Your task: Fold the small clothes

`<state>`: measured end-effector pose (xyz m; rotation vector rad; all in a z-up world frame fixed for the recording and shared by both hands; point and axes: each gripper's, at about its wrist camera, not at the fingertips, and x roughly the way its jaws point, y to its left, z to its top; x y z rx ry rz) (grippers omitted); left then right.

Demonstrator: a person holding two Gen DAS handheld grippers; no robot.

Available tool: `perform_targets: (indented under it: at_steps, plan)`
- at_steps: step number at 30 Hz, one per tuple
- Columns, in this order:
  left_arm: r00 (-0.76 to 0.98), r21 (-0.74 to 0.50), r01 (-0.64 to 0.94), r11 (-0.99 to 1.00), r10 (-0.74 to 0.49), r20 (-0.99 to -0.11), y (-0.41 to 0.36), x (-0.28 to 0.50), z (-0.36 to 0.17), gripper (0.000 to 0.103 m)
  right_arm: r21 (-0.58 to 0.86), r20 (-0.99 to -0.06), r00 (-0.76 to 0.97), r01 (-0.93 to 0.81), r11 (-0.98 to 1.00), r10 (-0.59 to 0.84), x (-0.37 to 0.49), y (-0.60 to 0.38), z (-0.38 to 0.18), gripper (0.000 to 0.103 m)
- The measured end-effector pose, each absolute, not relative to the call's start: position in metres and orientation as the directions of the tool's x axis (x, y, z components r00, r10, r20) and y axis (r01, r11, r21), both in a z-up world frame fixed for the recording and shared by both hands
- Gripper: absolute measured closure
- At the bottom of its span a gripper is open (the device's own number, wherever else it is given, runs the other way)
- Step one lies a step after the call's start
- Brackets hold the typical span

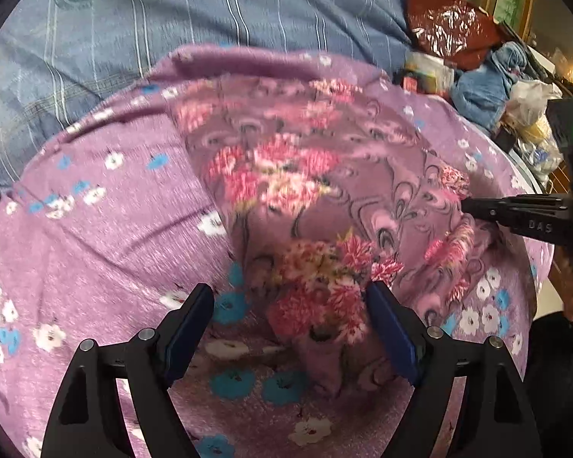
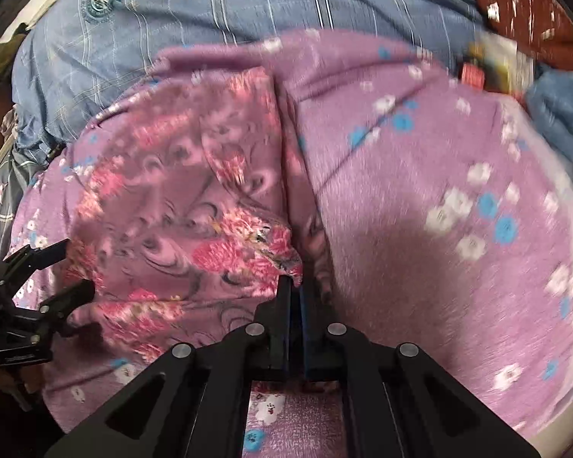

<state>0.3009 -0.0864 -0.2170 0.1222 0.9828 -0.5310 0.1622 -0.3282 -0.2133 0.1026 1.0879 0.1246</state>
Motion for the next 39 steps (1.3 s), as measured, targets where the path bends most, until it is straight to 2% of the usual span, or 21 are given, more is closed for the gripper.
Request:
perform_targets:
  at_steps: [1, 4, 5, 6, 11, 14, 17, 18, 21, 26, 28, 30, 35, 39]
  plan:
    - [0.437, -0.139, 0.482, 0.865, -0.375, -0.817, -0.086, 0.301, -0.216, 0.021, 0.148, -0.874, 0.462, -0.049, 0.988, 0.154, 0.161, -0.329, -0.21, 0.099]
    - [0.429, -0.156, 0.483, 0.862, -0.388, -0.816, -0.083, 0.303, -0.213, 0.021, 0.176, -0.891, 0.42, -0.034, 0.984, 0.174, 0.162, -0.332, -0.198, 0.084]
    - [0.429, -0.158, 0.482, 0.862, -0.39, -0.815, -0.083, 0.305, -0.212, 0.021, 0.175, -0.895, 0.413, -0.022, 0.984, 0.168, 0.161, -0.335, -0.192, 0.071]
    - [0.43, -0.16, 0.482, 0.861, -0.392, -0.814, -0.082, 0.305, -0.211, 0.021, 0.174, -0.892, 0.421, -0.011, 0.985, 0.162, 0.159, -0.337, -0.185, 0.064]
    - [0.476, -0.154, 0.484, 0.861, -0.407, -0.78, -0.079, 0.301, -0.201, 0.021, 0.222, -0.812, 0.543, -0.051, 0.974, 0.213, 0.151, -0.33, -0.149, 0.064]
    - [0.499, -0.157, 0.482, 0.862, -0.417, -0.76, -0.075, 0.297, -0.197, 0.021, 0.193, -0.802, 0.563, -0.073, 0.978, 0.2, 0.163, -0.314, -0.153, 0.071]
    - [0.492, -0.134, 0.481, 0.866, -0.394, -0.776, -0.074, 0.297, -0.203, 0.021, 0.189, -0.838, 0.512, -0.051, 0.981, 0.188, 0.18, -0.305, -0.183, 0.091]
    - [0.481, -0.126, 0.485, 0.865, -0.385, -0.788, -0.076, 0.298, -0.207, 0.021, 0.173, -0.863, 0.475, -0.046, 0.984, 0.174, 0.186, -0.303, -0.198, 0.092]
    - [0.45, -0.123, 0.49, 0.863, -0.371, -0.812, -0.081, 0.301, -0.215, 0.021, 0.151, -0.86, 0.486, -0.05, 0.987, 0.156, 0.188, -0.297, -0.209, 0.092]
    - [0.487, -0.147, 0.502, 0.852, -0.419, -0.767, -0.078, 0.3, -0.2, 0.021, 0.026, -0.856, 0.514, -0.07, 0.997, 0.059, 0.18, -0.278, -0.197, 0.087]
    - [0.501, -0.149, 0.504, 0.851, -0.428, -0.752, -0.075, 0.299, -0.198, 0.021, -0.026, -0.843, 0.537, -0.074, 0.997, 0.018, 0.177, -0.271, -0.189, 0.082]
    - [0.517, -0.15, 0.5, 0.853, -0.433, -0.739, -0.071, 0.298, -0.195, 0.021, -0.07, -0.825, 0.565, -0.069, 0.995, -0.019, 0.175, -0.266, -0.179, 0.071]
    - [0.552, -0.171, 0.477, 0.862, -0.445, -0.705, -0.057, 0.299, -0.189, 0.021, -0.156, -0.781, 0.618, -0.059, 0.986, -0.086, 0.173, -0.258, -0.162, 0.068]
    - [0.566, -0.185, 0.44, 0.879, -0.432, -0.702, -0.046, 0.307, -0.191, 0.021, -0.162, -0.767, 0.635, -0.049, 0.986, -0.095, 0.178, -0.259, -0.157, 0.068]
